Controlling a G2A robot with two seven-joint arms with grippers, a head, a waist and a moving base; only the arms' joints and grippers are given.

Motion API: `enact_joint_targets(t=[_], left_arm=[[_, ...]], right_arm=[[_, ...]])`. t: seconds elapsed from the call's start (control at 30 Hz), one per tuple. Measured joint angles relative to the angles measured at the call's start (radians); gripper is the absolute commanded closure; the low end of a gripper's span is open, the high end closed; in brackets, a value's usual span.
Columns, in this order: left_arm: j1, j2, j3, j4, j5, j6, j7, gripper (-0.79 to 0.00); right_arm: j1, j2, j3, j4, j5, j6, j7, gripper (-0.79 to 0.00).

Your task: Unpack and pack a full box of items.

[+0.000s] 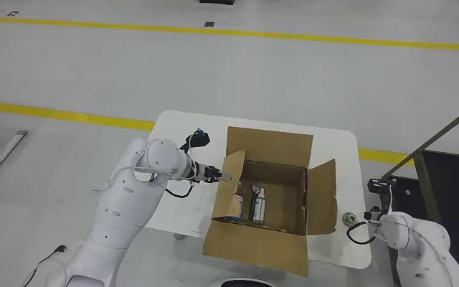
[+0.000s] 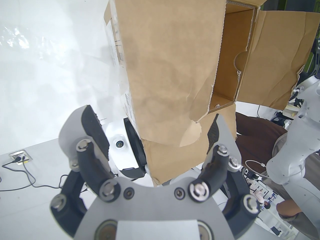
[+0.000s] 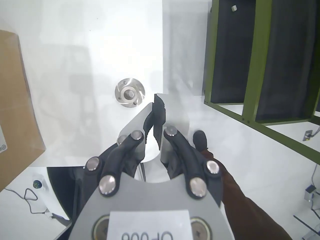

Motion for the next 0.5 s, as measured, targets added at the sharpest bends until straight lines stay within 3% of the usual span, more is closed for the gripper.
enact_joint_targets(t=[0.13,0.2,0.3,0.37,0.5], left_arm=[[0.000,0.000,0.000,0.000,0.000,0.000,0.000,-0.785],[0.000,0.000,0.000,0.000,0.000,0.000,0.000,-0.785],[0.000,0.000,0.000,0.000,0.000,0.000,0.000,-0.785],[0.000,0.000,0.000,0.000,0.000,0.000,0.000,-0.785],[0.000,0.000,0.000,0.000,0.000,0.000,0.000,-0.785]], right_arm=[[0.068,-0.002,-0.048,0.088,-0.019,-0.009,0.036,-0.391],[0.095,-0.003,-0.067,0.124,-0.016,-0.013,0.049,-0.440],[0.121,-0.006,-0.089,0.159,-0.011,-0.011,0.053,-0.449],[0.129,-0.008,-0.105,0.173,-0.006,-0.010,0.057,-0.394],[0.137,-0.011,-0.125,0.194,-0.002,0.002,0.058,-0.366]])
